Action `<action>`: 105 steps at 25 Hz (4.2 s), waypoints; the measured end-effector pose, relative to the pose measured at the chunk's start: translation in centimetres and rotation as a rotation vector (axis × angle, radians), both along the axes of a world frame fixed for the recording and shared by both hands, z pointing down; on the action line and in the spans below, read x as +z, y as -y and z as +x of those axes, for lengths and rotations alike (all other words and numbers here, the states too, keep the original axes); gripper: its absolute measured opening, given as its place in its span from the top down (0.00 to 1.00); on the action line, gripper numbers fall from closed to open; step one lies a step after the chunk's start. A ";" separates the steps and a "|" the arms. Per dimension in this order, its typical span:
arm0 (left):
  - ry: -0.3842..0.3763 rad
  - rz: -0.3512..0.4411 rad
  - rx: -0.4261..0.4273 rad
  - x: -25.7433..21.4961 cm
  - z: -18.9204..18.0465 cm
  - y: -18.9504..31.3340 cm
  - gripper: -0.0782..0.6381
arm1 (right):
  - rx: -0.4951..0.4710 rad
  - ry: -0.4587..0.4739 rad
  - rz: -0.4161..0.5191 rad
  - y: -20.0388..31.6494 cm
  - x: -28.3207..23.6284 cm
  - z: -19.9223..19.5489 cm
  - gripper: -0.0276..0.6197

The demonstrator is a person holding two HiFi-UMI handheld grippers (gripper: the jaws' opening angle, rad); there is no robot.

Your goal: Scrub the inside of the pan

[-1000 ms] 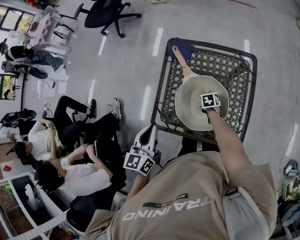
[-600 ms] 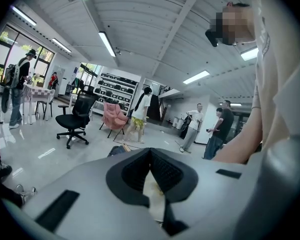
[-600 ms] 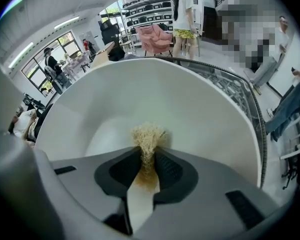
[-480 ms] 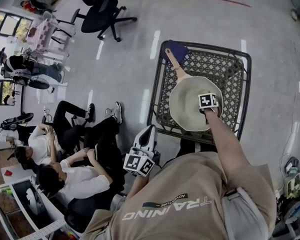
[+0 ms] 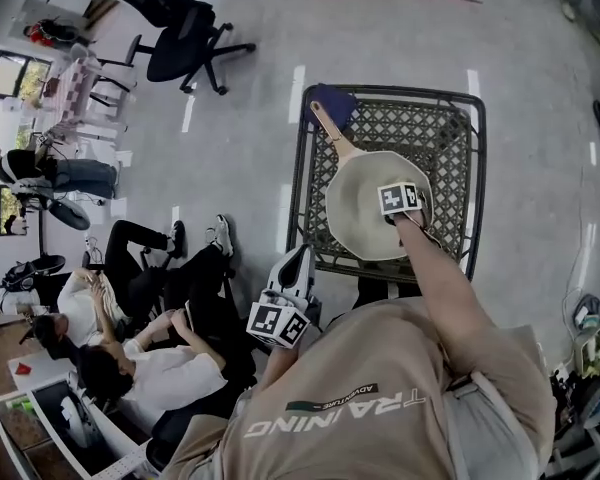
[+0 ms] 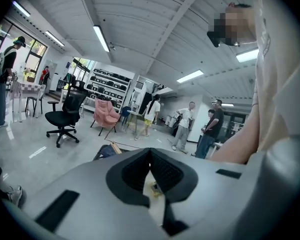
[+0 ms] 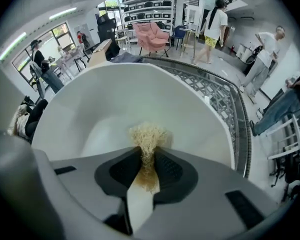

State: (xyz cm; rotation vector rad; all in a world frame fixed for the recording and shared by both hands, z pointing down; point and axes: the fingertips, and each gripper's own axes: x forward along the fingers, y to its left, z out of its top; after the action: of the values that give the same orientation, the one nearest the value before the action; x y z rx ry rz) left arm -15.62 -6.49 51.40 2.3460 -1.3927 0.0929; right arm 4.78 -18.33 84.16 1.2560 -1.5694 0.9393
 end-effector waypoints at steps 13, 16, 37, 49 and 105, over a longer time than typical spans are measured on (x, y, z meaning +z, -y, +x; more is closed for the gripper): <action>-0.080 0.094 -0.042 -1.6 0.0 2.7 0.87 | -0.284 0.121 0.037 -3.2 -6.3 -1.8 0.81; -0.076 0.096 -0.050 -0.7 -1.5 2.4 0.87 | -0.316 0.244 0.030 -3.4 -5.4 -5.5 0.81; -0.010 0.012 -0.012 2.3 -6.7 1.5 0.87 | -0.256 0.363 -0.193 -4.9 0.5 -14.6 0.81; -0.015 0.040 0.018 1.9 -5.2 2.5 0.87 | -0.297 0.213 -0.237 -7.1 1.2 -11.6 0.81; 0.014 0.235 0.390 -1.8 10.0 3.2 0.87 | -0.193 0.289 0.452 -10.6 -18.8 11.3 0.81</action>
State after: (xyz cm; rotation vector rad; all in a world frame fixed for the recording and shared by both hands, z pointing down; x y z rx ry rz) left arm -5.65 -9.71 49.56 2.7917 -0.9779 0.0582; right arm 16.06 -7.69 65.32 1.2767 -2.1779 0.6839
